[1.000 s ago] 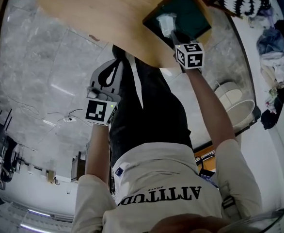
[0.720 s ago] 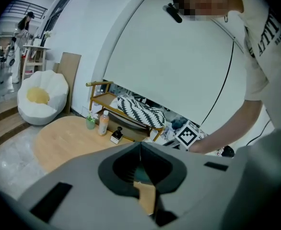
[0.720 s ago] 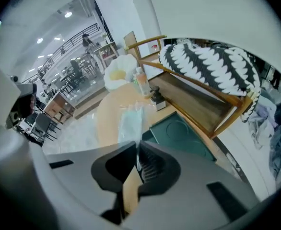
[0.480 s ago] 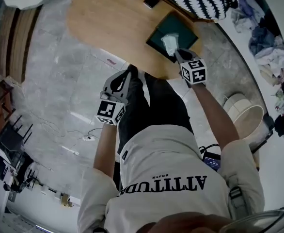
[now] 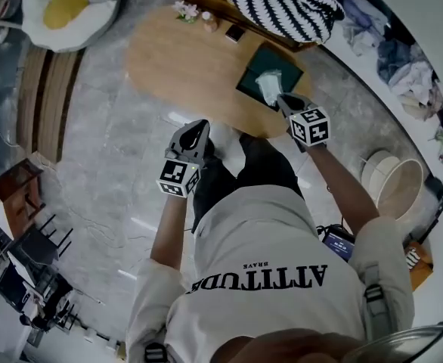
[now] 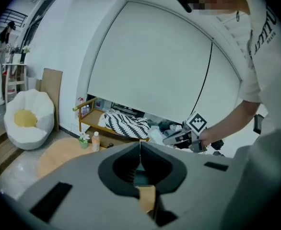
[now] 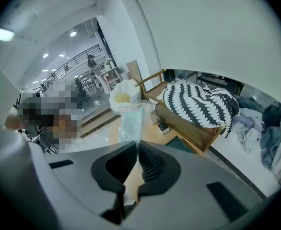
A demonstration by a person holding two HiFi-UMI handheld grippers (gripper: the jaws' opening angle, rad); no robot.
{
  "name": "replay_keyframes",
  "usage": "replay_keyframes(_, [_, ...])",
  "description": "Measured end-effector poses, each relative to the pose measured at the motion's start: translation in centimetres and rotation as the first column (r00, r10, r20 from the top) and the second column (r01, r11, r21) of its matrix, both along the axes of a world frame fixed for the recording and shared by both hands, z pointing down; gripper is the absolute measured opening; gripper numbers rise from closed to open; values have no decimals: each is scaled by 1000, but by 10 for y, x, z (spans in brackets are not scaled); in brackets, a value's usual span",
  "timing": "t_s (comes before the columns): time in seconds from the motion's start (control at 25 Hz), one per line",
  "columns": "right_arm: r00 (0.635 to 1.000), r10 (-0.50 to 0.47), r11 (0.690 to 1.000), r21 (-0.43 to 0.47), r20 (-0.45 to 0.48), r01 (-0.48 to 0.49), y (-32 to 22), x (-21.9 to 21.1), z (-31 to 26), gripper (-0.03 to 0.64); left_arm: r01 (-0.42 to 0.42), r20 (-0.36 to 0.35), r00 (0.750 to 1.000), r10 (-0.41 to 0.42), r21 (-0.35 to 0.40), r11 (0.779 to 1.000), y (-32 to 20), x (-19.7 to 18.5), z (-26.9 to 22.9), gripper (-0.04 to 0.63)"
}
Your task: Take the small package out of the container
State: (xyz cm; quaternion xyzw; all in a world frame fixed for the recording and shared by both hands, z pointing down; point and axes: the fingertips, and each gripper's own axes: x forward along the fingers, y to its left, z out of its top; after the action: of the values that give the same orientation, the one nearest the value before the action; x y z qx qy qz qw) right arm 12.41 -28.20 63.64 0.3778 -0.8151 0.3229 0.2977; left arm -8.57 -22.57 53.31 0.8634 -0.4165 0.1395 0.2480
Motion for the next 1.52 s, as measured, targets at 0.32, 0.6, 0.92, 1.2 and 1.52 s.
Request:
replay_keyframes(0.32, [992,126,989,81,11,-126,34,-38,-55,31,-100,-16,995,101,27,995,34,-57,-32,23])
replay_keyframes(0.6, [977,206,966,149,48,-211,60,-70,-100,31,-160,-29,986,163,82,984,51,-94,-56,23])
replay_keyframes(0.92, [951,300,920,240,72,-309,104,-90,-151,31,-236,-37,969,245,164,958,61,-124,-90,23])
replay_keyframes(1.2, [913,395,868,287,97,-406,155,-84,-181,31,-293,-40,951,307,203,934,68,-130,-111,23])
replay_keyframes(1.52, [886,443,827,320,136,-463,206,-60,-220,31,-347,-35,931,363,222,911,89,-107,-137,23])
